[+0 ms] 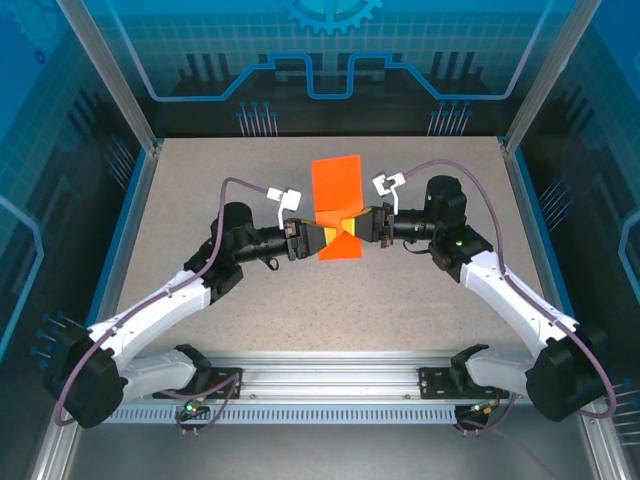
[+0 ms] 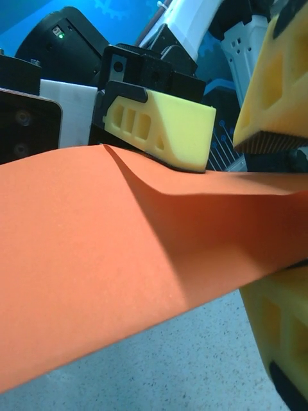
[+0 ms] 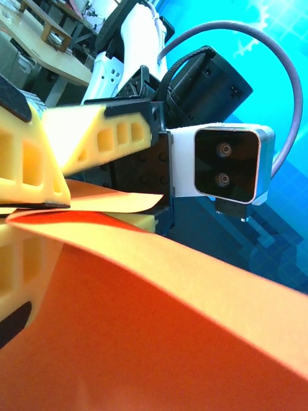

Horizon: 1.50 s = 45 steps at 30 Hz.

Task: Fold a paper plane with a square sheet of paper (fold left side to right side)
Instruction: Turn over the paper at the center of the table.

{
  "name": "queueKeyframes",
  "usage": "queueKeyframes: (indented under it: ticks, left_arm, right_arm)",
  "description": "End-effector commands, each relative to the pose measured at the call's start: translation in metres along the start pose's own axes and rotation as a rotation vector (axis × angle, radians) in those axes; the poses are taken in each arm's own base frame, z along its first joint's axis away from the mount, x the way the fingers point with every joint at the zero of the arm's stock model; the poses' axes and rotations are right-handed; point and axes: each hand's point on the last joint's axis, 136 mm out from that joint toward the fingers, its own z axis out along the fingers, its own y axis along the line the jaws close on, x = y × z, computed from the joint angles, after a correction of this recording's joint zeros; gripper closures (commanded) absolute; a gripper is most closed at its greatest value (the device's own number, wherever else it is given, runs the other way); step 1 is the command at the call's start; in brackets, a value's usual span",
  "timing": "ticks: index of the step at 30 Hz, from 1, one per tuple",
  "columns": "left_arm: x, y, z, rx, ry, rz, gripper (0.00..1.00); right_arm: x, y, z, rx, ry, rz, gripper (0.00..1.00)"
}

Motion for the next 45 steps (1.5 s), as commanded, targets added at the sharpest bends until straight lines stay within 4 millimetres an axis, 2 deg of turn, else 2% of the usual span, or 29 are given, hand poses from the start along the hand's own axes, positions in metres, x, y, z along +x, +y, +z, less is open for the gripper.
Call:
queueKeyframes:
  ticks: [1,5,10,14,17,18,19,22,25,28,31,33,36,38,40,45]
  left_arm:
    - [-0.011,-0.008,0.000,-0.004,-0.022,0.042,0.62]
    - [-0.008,-0.001,0.001,-0.035,-0.014,0.025,0.74]
    - [-0.003,0.011,0.000,-0.092,0.003,0.014,0.88]
    - [0.008,0.033,-0.003,-0.219,0.056,0.030,0.97]
    - [0.021,0.050,-0.007,-0.352,0.125,0.070,1.00]
    - [0.027,0.055,-0.008,-0.410,0.155,0.097,1.00]
    - [0.032,0.062,-0.011,-0.486,0.187,0.126,1.00]
    - [0.045,0.076,-0.017,-0.710,0.272,0.231,1.00]
    - [0.054,0.094,-0.025,-0.932,0.354,0.307,1.00]
    - [0.058,0.107,-0.034,-1.173,0.411,0.389,1.00]
    - [0.056,0.116,-0.038,-1.381,0.437,0.457,1.00]
    - [0.059,0.122,-0.034,-1.468,0.459,0.470,1.00]
    - [0.066,0.132,-0.028,-1.574,0.461,0.425,1.00]
    - [0.071,0.138,-0.024,-1.627,0.450,0.372,1.00]
    - [0.080,0.145,-0.020,-1.671,0.443,0.310,1.00]
    - [0.104,0.158,-0.002,-1.682,0.465,0.171,1.00]
  right_arm:
    - [0.007,-0.003,-0.004,0.011,-0.008,0.009,0.86]
    - [0.009,-0.008,-0.009,0.032,-0.015,0.021,0.82]
    - [0.016,-0.020,-0.020,0.120,-0.009,0.036,0.64]
    - [0.027,-0.045,-0.042,0.293,-0.001,0.066,0.52]
    - [0.048,-0.076,-0.069,0.513,0.043,0.132,0.45]
    - [0.059,-0.090,-0.082,0.614,0.064,0.162,0.43]
    - [0.058,-0.097,-0.096,0.715,0.068,0.168,0.42]
    - [0.081,-0.124,-0.140,0.979,0.131,0.247,0.36]
    - [0.097,-0.138,-0.174,1.137,0.148,0.314,0.27]
    - [0.106,-0.143,-0.194,1.213,0.134,0.365,0.17]
    - [0.108,-0.145,-0.206,1.249,0.104,0.386,0.08]
    - [0.107,-0.145,-0.211,1.267,0.089,0.390,0.03]
    - [0.108,-0.144,-0.218,1.283,0.077,0.402,0.01]
    - [0.119,-0.147,-0.220,1.290,0.091,0.427,0.01]
    - [0.119,-0.147,-0.222,1.289,0.083,0.427,0.01]
    - [0.119,-0.145,-0.219,1.252,0.057,0.435,0.00]
